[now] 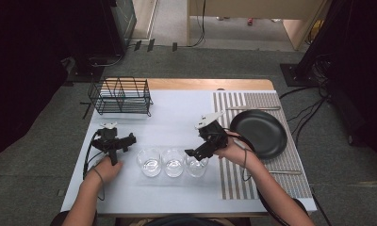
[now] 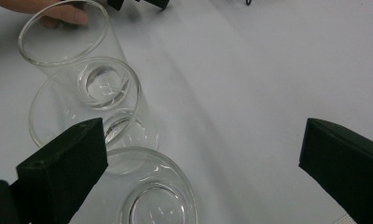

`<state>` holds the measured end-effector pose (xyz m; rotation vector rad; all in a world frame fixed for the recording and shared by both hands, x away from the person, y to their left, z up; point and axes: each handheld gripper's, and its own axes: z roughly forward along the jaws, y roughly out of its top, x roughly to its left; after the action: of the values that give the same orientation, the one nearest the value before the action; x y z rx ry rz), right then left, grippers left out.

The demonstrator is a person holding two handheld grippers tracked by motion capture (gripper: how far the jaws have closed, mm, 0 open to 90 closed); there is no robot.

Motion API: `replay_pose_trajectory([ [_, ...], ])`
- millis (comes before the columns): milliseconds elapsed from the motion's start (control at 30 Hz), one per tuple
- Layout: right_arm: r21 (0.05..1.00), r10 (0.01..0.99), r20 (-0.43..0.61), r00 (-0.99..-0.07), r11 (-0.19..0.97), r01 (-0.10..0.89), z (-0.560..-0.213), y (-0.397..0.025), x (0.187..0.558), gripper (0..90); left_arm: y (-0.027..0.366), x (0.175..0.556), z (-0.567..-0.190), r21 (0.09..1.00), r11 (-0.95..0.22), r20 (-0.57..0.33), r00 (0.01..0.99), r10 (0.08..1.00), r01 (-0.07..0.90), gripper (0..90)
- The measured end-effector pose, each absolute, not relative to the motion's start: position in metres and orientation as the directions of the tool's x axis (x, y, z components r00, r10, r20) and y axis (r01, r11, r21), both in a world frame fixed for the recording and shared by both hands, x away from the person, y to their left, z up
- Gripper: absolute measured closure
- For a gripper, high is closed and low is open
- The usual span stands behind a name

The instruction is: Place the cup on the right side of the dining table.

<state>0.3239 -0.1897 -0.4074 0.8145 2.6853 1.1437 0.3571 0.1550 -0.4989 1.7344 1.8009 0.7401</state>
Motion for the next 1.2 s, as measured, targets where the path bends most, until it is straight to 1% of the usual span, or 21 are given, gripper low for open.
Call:
replay_pose_trajectory([
  [633, 0.698, 0.425, 0.097, -0.9, 0.615, 0.366, -0.408, -0.184, 0.314, 1.1, 0.155, 0.357, -0.499, 0.703, 0.025, 0.002, -0.037, 0.999, 0.711, 0.0],
  [800, 0.69, 0.413, 0.107, -0.904, 0.625, 0.367, -0.41, -0.182, 0.314, 1.1, 0.155, 0.357, -0.499, 0.703, 0.026, 0.002, -0.038, 0.999, 0.711, 0.0],
  [1000, 0.684, 0.358, 0.102, -0.928, 0.652, 0.327, -0.412, -0.179, 0.309, 1.1, 0.155, 0.357, -0.499, 0.703, 0.025, 0.002, -0.038, 0.999, 0.711, 0.0],
  [1200, 0.682, 0.342, 0.107, -0.934, 0.658, 0.319, -0.416, -0.178, 0.308, 1.1, 0.155, 0.357, -0.499, 0.703, 0.025, 0.002, -0.038, 0.999, 0.711, 0.0],
])
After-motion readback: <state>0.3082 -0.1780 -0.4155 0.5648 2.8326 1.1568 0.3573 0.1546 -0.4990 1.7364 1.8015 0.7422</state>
